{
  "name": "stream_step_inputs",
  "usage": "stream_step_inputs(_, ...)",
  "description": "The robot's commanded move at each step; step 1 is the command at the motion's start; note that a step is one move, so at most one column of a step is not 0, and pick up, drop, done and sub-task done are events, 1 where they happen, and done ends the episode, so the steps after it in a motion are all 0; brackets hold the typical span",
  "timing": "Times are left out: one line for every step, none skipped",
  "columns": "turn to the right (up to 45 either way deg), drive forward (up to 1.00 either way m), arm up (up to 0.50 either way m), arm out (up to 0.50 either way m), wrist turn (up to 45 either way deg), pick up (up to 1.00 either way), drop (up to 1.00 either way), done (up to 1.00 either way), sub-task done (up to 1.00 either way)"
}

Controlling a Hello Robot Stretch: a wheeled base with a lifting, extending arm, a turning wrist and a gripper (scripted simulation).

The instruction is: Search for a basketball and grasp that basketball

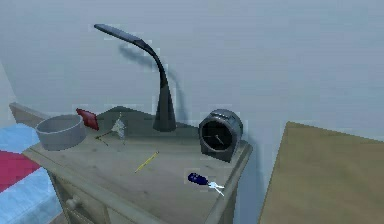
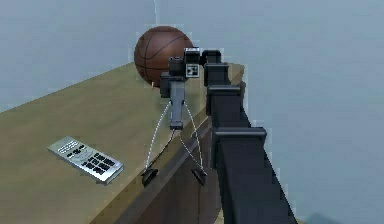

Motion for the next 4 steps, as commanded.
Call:
stream_step_inputs(0.0, 0.00, 0.00, 0.00, 45.0, 0.00, 0.00, 0.00, 0.00)
stream_step_inputs(0.0, 0.00, 0.00, 0.00, 45.0, 0.00, 0.00, 0.00, 0.00)
stream_step_inputs(0.0, 0.00, 0.00, 0.00, 45.0, 0.00, 0.00, 0.00, 0.00)
stream_step_inputs(0.0, 0.00, 0.00, 0.00, 24.0, 0.00, 0.00, 0.00, 0.00)
